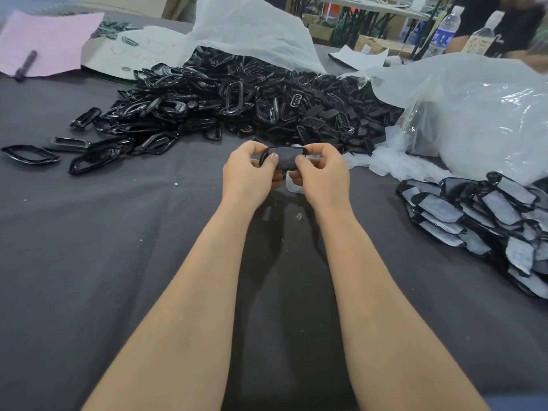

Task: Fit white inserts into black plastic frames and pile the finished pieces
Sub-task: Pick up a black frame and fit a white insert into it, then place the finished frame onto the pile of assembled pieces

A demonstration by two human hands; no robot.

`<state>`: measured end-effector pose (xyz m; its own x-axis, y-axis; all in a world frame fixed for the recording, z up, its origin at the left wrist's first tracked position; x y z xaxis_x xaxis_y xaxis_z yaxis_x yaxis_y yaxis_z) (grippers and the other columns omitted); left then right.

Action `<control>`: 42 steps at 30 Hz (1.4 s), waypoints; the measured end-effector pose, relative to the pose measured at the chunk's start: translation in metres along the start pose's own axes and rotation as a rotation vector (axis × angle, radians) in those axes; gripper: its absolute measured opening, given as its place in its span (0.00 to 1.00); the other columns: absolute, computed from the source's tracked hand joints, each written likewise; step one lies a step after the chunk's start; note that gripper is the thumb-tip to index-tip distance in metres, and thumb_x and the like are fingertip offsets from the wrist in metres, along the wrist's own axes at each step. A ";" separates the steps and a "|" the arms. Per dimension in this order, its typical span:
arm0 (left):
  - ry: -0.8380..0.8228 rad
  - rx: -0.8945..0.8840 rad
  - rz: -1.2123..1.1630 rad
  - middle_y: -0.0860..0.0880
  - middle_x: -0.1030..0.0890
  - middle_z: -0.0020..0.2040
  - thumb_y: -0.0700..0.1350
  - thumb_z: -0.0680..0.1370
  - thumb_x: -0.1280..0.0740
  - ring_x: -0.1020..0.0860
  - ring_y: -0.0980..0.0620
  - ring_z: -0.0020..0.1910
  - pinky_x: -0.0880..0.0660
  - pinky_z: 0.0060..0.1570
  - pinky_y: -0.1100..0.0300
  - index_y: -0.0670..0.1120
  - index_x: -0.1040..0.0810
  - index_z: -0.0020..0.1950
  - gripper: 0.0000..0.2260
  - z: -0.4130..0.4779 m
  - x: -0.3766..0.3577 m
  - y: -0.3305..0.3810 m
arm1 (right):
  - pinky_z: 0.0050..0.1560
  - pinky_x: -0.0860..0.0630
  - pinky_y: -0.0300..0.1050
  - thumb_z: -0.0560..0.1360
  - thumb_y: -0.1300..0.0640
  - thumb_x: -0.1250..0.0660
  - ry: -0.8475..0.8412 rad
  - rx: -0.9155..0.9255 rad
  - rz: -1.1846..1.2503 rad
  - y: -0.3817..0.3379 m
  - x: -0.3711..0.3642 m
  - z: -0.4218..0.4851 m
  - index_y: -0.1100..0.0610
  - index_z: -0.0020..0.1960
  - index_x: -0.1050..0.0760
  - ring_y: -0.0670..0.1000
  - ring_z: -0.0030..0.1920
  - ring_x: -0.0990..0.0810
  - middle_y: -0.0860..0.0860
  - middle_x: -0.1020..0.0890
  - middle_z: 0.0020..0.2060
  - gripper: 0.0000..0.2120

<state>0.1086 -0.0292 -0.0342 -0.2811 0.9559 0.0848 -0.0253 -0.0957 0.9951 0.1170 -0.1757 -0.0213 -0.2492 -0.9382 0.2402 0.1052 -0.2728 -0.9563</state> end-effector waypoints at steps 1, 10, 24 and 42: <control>0.006 0.006 -0.002 0.49 0.18 0.40 0.42 0.80 0.34 0.18 0.56 0.36 0.18 0.42 0.59 0.53 0.27 0.42 0.08 0.000 0.000 0.000 | 0.49 0.18 0.51 0.76 0.63 0.35 -0.003 -0.001 0.003 0.001 0.001 0.000 0.50 0.45 0.28 0.44 0.33 0.19 0.53 0.18 0.41 0.08; 0.059 0.045 -0.007 0.46 0.18 0.45 0.45 0.79 0.35 0.17 0.53 0.41 0.18 0.41 0.56 0.51 0.26 0.43 0.06 0.000 0.005 -0.003 | 0.54 0.21 0.57 0.76 0.60 0.34 -0.035 0.001 -0.026 -0.004 -0.004 -0.003 0.49 0.46 0.28 0.55 0.46 0.18 0.56 0.18 0.45 0.06; 0.021 0.020 0.053 0.45 0.17 0.45 0.44 0.80 0.35 0.17 0.53 0.39 0.18 0.44 0.54 0.51 0.26 0.42 0.07 -0.003 0.000 0.000 | 0.54 0.22 0.59 0.76 0.61 0.35 0.035 -0.034 -0.009 0.000 0.001 -0.002 0.48 0.39 0.28 0.57 0.46 0.17 0.52 0.18 0.39 0.10; -0.080 -0.110 0.120 0.45 0.18 0.44 0.43 0.79 0.34 0.18 0.44 0.45 0.20 0.49 0.46 0.51 0.29 0.45 0.06 -0.018 -0.048 0.025 | 0.56 0.23 0.57 0.77 0.60 0.35 0.161 -0.048 -0.025 -0.003 0.052 -0.008 0.49 0.43 0.31 0.58 0.50 0.19 0.54 0.19 0.46 0.09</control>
<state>0.1038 -0.0825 -0.0140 -0.2109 0.9545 0.2108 -0.1025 -0.2361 0.9663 0.0958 -0.2224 -0.0075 -0.4027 -0.8838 0.2381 0.0518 -0.2818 -0.9581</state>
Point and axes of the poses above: each hand's wrist, its own z-axis towards the middle knuckle, its own x-axis out of the back of the hand, y = z × x, the point moved 8 cm from there along z, towards the middle knuckle
